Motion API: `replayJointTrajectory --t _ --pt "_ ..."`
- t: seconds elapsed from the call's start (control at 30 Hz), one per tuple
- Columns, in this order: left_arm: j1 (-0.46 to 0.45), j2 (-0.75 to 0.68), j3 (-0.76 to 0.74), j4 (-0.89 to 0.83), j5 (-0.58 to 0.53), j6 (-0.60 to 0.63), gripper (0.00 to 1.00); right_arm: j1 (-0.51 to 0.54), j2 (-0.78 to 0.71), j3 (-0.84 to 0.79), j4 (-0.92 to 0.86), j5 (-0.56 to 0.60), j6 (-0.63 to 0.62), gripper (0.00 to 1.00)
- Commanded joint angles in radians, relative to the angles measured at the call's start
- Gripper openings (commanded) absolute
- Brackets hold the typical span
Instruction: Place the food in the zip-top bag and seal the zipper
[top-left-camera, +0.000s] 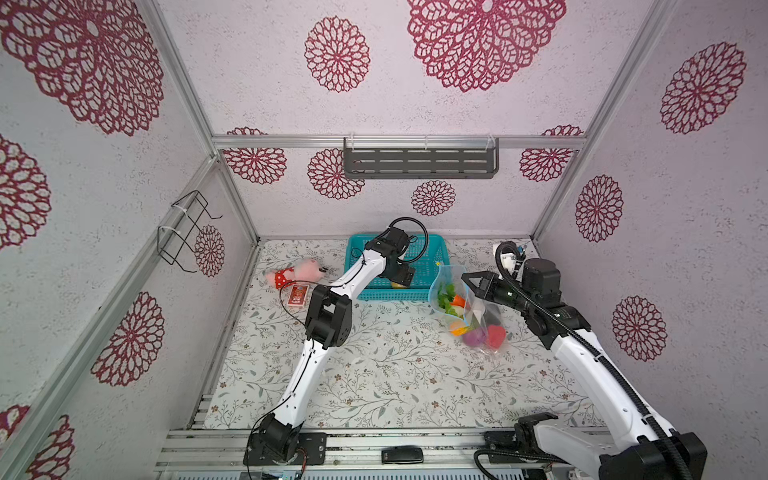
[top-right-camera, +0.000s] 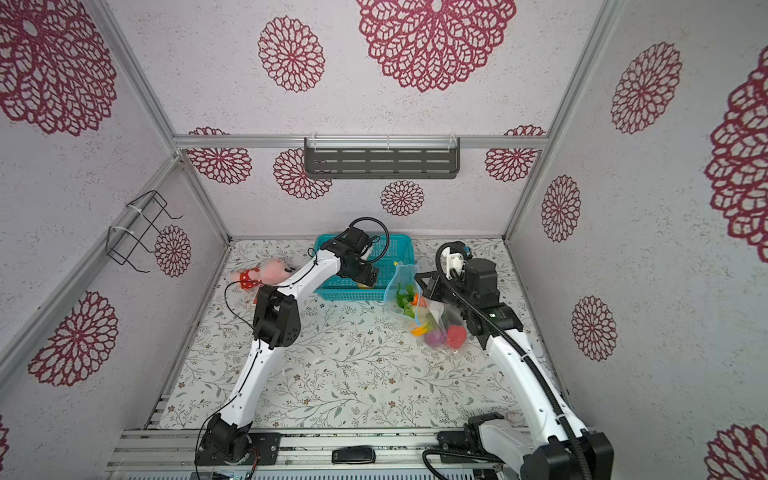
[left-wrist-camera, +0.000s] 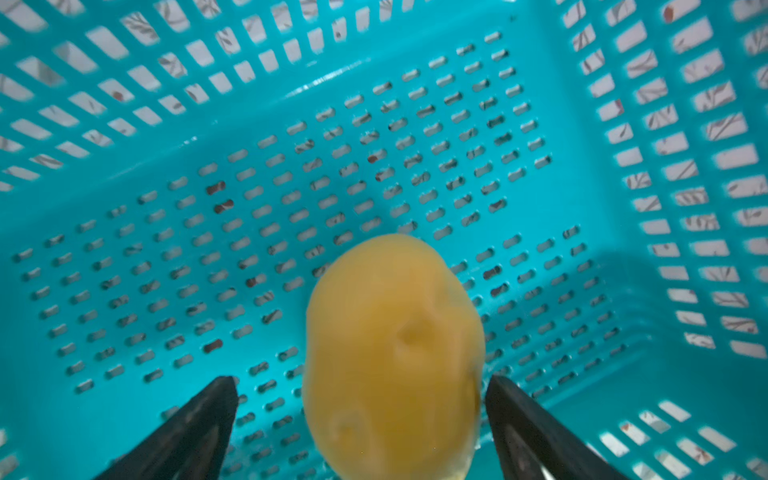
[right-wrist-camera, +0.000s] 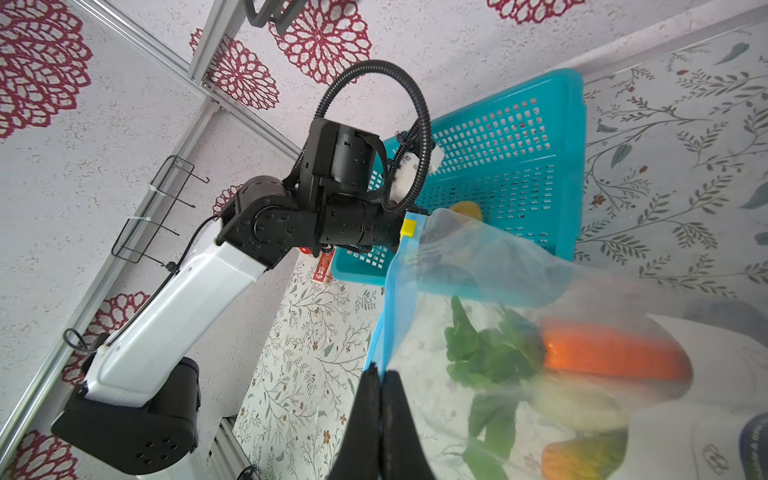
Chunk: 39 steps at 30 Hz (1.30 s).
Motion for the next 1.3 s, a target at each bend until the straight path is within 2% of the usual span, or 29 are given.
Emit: replayJointTrajectory --t 0.0,0.4,0.67,0.9,1.27 --pt "-0.018 0.002 0.028 -0.033 -0.030 0.020 0.97 -0.005 -0.004 0.009 0.045 -0.022 0.010 0.01" --pt "-0.027 0.058 0.082 -0.043 -0.046 0.019 0.99 -0.005 -0.008 0.006 0.042 -0.024 0.008 0.01" --pt "-0.022 0.072 0.081 -0.031 -0.054 0.010 0.87 -0.005 -0.011 0.005 0.041 -0.022 0.010 0.01" --pt "-0.021 0.060 0.077 -0.028 -0.072 0.011 0.71 -0.005 -0.013 0.004 0.038 -0.022 0.009 0.01" --pt "-0.020 -0.027 0.036 -0.025 -0.071 -0.015 0.62 -0.004 -0.019 -0.002 0.032 -0.015 0.000 0.01"
